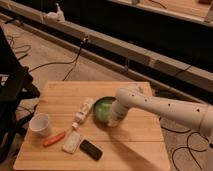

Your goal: Drag the ceramic bowl in a circle

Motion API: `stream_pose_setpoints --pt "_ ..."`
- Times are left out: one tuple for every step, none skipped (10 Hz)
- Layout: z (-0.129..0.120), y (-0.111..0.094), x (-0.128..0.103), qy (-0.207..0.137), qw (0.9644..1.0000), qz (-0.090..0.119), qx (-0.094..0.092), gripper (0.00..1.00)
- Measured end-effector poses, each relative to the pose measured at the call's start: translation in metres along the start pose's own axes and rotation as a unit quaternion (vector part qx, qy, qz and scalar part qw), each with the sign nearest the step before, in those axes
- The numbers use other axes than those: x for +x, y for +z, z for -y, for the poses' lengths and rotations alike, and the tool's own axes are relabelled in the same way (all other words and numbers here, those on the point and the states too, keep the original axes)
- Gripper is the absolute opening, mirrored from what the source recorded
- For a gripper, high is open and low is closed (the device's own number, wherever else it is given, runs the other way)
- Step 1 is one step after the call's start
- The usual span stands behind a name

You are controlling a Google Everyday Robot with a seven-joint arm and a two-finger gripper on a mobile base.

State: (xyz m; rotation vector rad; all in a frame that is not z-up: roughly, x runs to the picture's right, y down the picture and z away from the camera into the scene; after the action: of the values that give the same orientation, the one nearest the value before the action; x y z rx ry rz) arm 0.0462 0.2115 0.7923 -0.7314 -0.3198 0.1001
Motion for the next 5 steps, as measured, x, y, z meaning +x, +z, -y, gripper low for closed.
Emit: stream_pose_setpoints --pt "-0.012 -0.002 0.009 0.014 0.9999 -0.002 -0.003 0.00" --pt "-0.029 -0.008 0.025 0.034 0.9994 -0.010 -0.006 0.00" --pt "-0.049 -0.019 0.051 0.065 0.9974 -0.029 -0.010 0.00" --pt "-0.053 -0.021 0.057 0.071 0.9968 -0.034 -0.011 0.00" --pt "-0.071 -0.037 0.092 0.110 0.9920 -0.061 -0.013 0.00"
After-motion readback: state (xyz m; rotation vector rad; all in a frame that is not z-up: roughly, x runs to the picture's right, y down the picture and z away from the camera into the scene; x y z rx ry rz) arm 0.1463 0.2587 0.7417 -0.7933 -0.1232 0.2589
